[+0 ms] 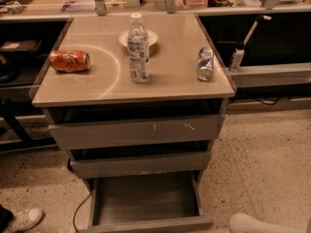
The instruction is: Close bottom drawer
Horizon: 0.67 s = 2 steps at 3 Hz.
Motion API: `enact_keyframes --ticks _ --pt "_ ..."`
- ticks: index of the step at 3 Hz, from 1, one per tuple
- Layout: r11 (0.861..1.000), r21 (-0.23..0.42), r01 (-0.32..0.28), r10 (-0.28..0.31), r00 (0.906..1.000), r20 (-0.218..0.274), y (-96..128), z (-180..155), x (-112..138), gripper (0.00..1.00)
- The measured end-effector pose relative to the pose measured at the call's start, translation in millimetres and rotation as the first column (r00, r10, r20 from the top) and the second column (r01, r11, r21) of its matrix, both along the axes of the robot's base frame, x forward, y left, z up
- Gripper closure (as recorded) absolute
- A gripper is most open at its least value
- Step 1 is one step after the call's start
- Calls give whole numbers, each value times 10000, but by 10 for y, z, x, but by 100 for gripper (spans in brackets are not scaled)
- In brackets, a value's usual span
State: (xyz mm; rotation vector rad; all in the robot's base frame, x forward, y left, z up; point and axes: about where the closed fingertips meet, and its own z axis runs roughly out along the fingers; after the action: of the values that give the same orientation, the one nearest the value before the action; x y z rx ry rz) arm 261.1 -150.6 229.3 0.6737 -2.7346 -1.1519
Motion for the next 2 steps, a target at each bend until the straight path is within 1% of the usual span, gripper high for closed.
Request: enact_keyframes --ticks 1,2 --pt "9945 390 975 -981 9951 116 -126 -256 288 100" --pt "9813 738 1777 -1790 9838 110 -237 -468 488 100"
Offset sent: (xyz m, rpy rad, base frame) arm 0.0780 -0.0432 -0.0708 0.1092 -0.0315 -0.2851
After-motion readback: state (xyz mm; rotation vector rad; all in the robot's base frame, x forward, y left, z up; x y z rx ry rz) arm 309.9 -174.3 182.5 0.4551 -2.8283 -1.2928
